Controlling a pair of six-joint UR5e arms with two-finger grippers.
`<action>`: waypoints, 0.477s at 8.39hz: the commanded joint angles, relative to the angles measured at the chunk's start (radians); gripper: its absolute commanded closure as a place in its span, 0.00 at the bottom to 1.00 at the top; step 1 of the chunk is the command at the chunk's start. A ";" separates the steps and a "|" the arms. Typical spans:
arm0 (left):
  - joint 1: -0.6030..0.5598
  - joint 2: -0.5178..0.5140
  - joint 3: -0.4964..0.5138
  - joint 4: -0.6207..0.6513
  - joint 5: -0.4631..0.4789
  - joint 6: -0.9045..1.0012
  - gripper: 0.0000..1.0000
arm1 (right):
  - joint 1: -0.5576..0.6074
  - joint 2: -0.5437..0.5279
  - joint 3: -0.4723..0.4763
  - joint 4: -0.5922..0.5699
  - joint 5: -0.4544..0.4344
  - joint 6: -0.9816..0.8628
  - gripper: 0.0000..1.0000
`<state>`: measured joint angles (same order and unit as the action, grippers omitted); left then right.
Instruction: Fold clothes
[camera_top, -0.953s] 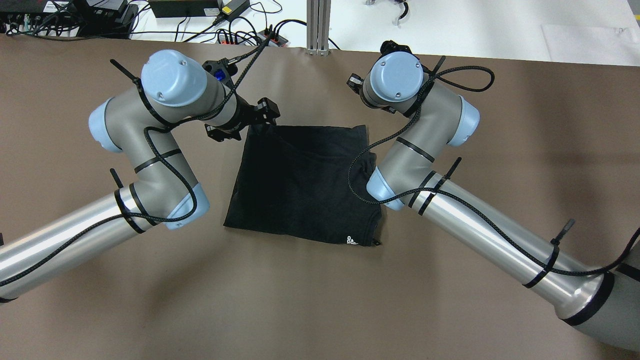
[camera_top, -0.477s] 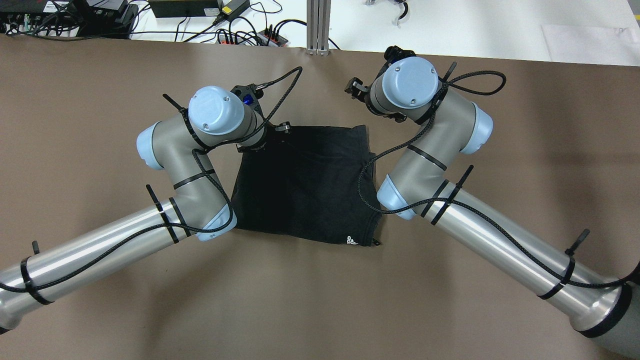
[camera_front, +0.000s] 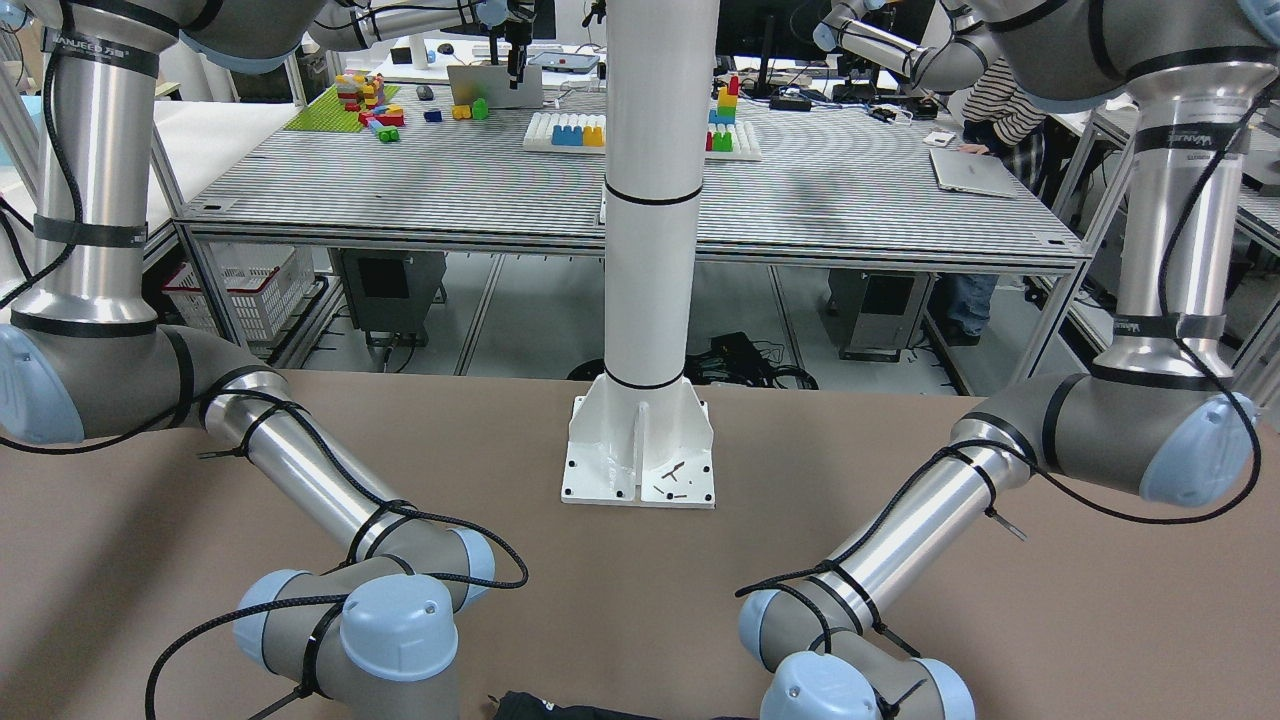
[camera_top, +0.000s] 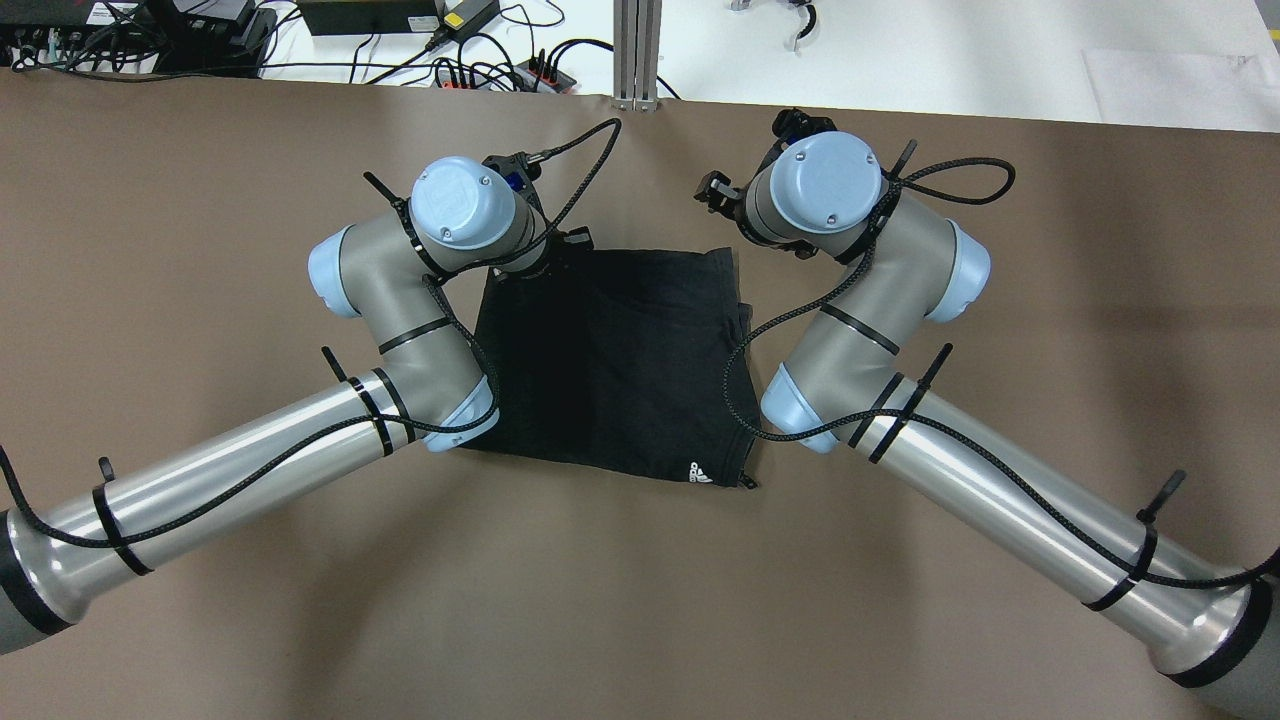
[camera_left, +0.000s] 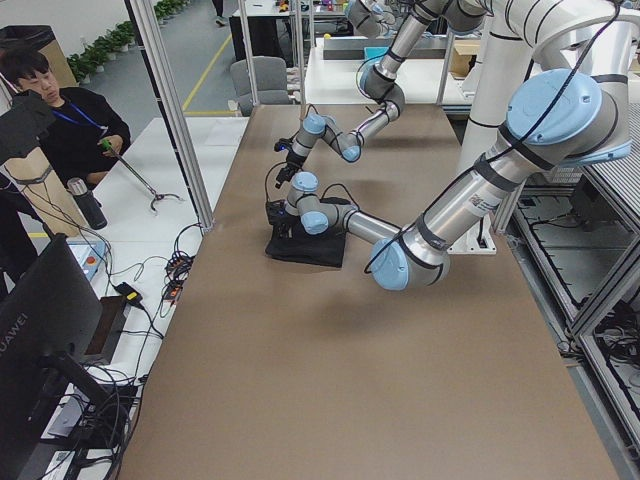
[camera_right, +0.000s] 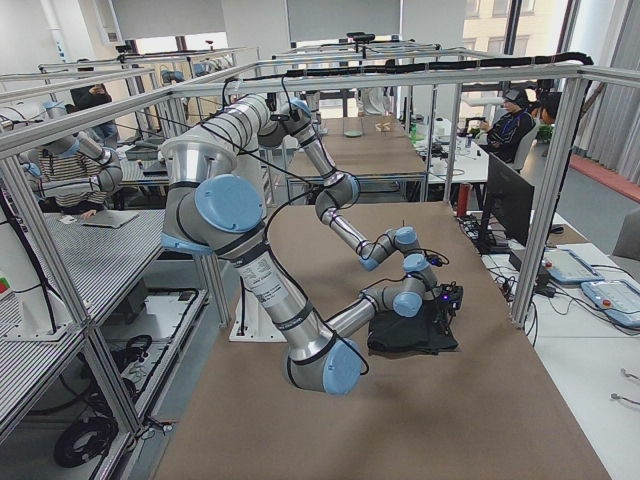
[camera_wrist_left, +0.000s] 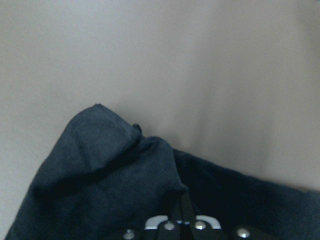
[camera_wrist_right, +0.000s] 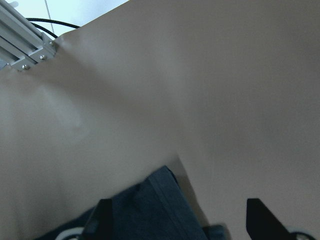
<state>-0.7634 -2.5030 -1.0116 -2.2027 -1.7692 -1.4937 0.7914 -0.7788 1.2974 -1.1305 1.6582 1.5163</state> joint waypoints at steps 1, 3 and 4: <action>-0.088 -0.007 0.018 0.003 -0.009 0.026 1.00 | -0.001 -0.002 0.000 0.000 0.000 -0.014 0.06; -0.085 -0.004 -0.039 0.006 -0.019 0.032 0.07 | -0.001 -0.017 0.035 -0.003 0.014 -0.024 0.06; -0.102 0.003 -0.083 0.011 -0.076 0.033 0.06 | 0.002 -0.048 0.075 -0.030 0.059 -0.071 0.06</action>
<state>-0.8466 -2.5071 -1.0305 -2.1983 -1.7885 -1.4671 0.7902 -0.7897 1.3182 -1.1336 1.6677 1.4952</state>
